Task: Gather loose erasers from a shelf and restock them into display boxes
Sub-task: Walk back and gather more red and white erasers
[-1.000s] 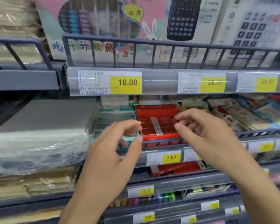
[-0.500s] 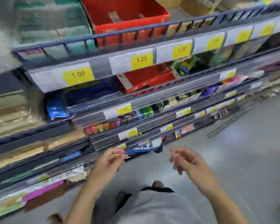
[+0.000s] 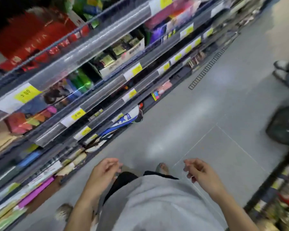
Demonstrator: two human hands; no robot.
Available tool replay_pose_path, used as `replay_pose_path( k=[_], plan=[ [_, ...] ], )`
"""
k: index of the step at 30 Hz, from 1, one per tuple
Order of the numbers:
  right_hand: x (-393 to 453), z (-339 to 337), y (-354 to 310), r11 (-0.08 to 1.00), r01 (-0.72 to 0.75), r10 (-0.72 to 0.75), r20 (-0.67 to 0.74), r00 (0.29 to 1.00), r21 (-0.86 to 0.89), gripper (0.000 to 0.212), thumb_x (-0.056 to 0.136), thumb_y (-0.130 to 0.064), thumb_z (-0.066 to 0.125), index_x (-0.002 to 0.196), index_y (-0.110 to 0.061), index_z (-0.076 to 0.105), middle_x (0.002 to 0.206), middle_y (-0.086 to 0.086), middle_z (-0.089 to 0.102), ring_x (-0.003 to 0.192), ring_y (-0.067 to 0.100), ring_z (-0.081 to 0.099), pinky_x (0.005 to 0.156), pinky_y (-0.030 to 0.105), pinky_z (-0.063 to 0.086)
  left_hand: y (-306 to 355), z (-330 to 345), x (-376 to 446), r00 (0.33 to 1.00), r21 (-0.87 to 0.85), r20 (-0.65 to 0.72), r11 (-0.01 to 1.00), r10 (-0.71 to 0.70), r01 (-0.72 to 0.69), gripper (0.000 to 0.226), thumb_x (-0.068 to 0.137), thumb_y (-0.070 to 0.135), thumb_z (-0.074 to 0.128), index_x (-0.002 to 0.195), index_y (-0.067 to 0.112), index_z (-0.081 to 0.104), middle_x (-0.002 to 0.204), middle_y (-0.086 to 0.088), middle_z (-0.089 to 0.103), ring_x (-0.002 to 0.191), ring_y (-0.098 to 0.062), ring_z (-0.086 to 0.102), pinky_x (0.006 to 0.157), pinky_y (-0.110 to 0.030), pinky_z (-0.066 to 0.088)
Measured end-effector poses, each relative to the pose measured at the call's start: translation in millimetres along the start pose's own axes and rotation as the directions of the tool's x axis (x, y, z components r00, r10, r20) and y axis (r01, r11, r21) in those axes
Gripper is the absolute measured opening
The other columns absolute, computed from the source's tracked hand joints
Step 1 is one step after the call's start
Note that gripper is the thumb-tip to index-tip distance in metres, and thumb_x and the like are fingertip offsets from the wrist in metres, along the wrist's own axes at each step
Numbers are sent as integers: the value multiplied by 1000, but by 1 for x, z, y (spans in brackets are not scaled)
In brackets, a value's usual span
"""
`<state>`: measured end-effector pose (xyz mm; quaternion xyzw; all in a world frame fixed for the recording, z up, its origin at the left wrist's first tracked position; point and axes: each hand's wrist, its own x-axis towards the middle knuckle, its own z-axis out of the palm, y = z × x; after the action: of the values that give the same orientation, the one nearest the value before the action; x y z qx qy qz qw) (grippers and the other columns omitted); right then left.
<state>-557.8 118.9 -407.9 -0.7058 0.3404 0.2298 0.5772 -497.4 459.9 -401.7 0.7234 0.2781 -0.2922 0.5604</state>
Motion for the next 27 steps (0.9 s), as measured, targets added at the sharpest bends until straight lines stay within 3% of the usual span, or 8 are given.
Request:
replay_pose_path(
  k=[5,10,13,16,23,27],
  plan=[
    [17,-51,-9,998,49,-48,-17,999,32,15,99,-12,58,107,-17,70,84,0,74,67,12,64,61,30,50,33,53,-1,998,44,58,999,14,-17,9,101,8,65,106,13,70,95,-1,81,74,-2,71,68,-18,56],
    [36,-95,-51,979,167,-159,-72,985,117,14,98,-16,60,105,-24,70,88,0,75,70,12,66,61,27,52,74,92,17,990,141,132,987,58,-76,12,101,7,63,111,12,69,103,-5,79,91,-19,69,81,-33,54],
    [51,-115,-73,964,216,-198,-127,972,155,16,98,-15,60,105,-23,70,88,1,75,70,12,67,60,26,52,97,111,41,981,193,179,976,70,-105,13,101,9,64,111,14,70,103,-4,80,86,-12,71,74,-25,56],
    [69,-131,-87,959,209,-175,-178,968,190,16,98,-13,60,106,-22,71,89,2,75,71,14,67,60,28,52,124,131,72,968,226,239,965,79,-135,13,101,12,65,111,17,70,103,2,80,83,-6,73,69,-19,55],
    [99,-165,-101,961,126,-49,-297,953,246,17,99,-10,59,106,-19,71,86,4,75,69,16,66,61,34,51,218,190,140,922,248,375,947,100,-204,13,101,16,66,112,19,71,102,4,80,87,-9,74,73,-24,54],
    [112,-189,-108,958,78,21,-339,941,276,18,102,-11,55,108,-18,70,87,2,75,69,15,66,61,29,52,281,233,169,897,251,420,931,140,-264,12,100,14,66,110,17,71,99,1,80,82,-8,73,73,-24,56]
  ],
)
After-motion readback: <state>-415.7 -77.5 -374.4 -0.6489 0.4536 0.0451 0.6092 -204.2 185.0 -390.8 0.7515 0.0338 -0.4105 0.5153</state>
